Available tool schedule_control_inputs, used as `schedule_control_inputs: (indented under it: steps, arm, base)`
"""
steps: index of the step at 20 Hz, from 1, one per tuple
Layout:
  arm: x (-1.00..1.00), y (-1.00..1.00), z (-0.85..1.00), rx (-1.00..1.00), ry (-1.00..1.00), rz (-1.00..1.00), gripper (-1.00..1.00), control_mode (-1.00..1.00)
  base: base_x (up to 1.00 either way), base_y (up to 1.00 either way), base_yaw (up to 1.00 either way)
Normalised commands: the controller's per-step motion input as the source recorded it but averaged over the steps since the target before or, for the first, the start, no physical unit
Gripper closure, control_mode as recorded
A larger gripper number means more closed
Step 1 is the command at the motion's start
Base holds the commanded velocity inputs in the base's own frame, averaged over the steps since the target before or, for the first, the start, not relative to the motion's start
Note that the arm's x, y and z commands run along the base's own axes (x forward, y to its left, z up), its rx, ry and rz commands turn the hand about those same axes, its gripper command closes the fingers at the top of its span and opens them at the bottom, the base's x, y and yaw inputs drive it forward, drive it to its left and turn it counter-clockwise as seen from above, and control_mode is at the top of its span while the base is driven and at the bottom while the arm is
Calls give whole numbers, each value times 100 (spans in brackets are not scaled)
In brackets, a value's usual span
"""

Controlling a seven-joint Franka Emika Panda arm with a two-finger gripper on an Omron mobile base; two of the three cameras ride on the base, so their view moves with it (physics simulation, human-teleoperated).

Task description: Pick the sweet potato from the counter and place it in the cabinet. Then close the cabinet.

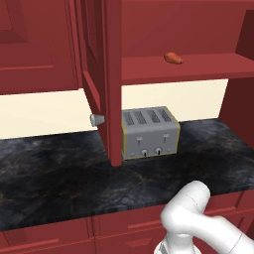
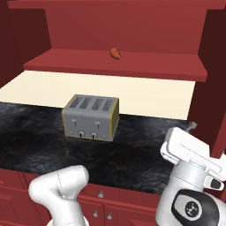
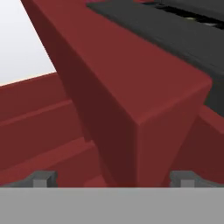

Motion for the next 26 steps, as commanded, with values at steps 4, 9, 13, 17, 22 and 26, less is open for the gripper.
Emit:
schedule_control_inputs:
  steps: [4, 9, 13, 17, 22, 26]
  arm:
    - [35, 100, 100, -39, -53, 1, -100, -100]
    - [33, 100, 100, -39, -59, 2, -100, -100]
    - [32, 100, 100, -39, -60, 4, -100, -100]
    - [31, 100, 100, -37, -60, 5, -100, -100]
    - [25, 100, 100, -37, -61, 9, -100, -100]
    - [27, 100, 100, -38, -52, 14, -100, -100]
  base:
    - [0, 0, 0]
    - [0, 0, 0]
    - [0, 0, 0]
    - [0, 0, 0]
    - [0, 0, 0]
    - [0, 0, 0]
